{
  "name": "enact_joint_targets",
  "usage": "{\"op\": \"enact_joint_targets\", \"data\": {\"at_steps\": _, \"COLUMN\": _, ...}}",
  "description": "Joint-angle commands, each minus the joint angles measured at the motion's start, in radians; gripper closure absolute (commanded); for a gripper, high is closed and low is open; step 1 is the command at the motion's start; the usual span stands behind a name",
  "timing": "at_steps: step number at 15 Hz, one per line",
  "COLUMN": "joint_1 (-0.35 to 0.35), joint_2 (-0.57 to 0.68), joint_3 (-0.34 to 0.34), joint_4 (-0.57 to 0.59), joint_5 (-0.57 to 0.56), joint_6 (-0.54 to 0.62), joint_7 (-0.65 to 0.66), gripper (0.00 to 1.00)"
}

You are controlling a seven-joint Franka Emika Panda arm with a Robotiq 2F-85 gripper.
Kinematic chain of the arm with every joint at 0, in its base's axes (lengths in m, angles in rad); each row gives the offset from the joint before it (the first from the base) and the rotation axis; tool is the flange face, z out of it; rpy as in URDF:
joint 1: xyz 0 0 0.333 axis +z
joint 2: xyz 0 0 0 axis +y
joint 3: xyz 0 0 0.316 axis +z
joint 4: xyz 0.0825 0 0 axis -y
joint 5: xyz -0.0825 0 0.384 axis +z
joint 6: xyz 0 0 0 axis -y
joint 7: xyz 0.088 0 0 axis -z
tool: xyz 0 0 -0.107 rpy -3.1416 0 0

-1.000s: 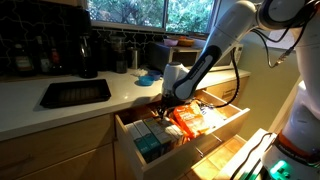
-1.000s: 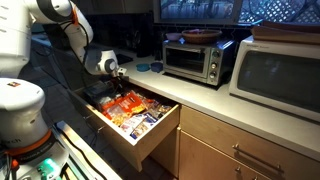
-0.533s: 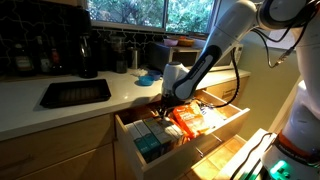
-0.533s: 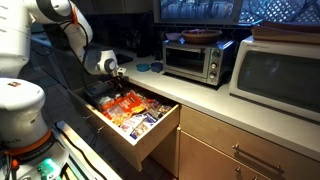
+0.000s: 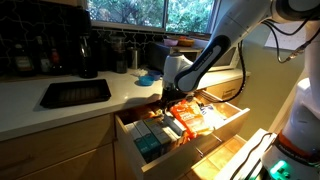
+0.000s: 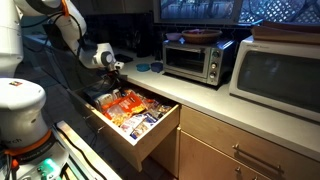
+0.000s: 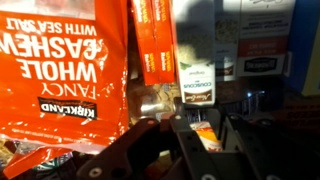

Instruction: Move a white box from the drawer to the countertop

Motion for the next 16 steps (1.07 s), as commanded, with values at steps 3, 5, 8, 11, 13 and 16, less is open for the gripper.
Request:
{"op": "enact_joint_targets", "data": {"at_steps": 3, "joint_1": -0.019, "joint_2": -0.158, "joint_3": 0.029, "joint_4": -0.084, "joint_5": -0.055, "joint_6": -0.063, "joint_7": 0.063, "gripper": 0.93}}
{"op": "enact_joint_targets", "data": {"at_steps": 5, "joint_1": -0.030, "joint_2": -0.205, "joint_3": 0.041, "joint_4": -0.103, "joint_5": -0.073, "joint_6": -0.075, "joint_7": 0.085, "gripper": 0.93}}
{"op": "enact_joint_targets", "data": {"at_steps": 8, "joint_1": -0.053, "joint_2": -0.268, "joint_3": 0.063, "joint_4": -0.125, "joint_5": -0.111, "joint_6": -0.085, "joint_7": 0.123, "gripper": 0.93}}
{"op": "enact_joint_targets", "data": {"at_steps": 11, "joint_1": -0.084, "joint_2": -0.329, "joint_3": 0.096, "joint_4": -0.144, "joint_5": -0.132, "joint_6": -0.103, "joint_7": 0.168, "gripper": 0.93}}
{"op": "enact_joint_targets", "data": {"at_steps": 13, "joint_1": -0.108, "joint_2": -0.369, "joint_3": 0.120, "joint_4": -0.156, "joint_5": -0.154, "joint_6": -0.113, "joint_7": 0.200, "gripper": 0.93}}
{"op": "enact_joint_targets", "data": {"at_steps": 16, "joint_1": -0.146, "joint_2": -0.422, "joint_3": 0.159, "joint_4": -0.155, "joint_5": -0.179, "joint_6": -0.135, "joint_7": 0.249, "gripper": 0.93}}
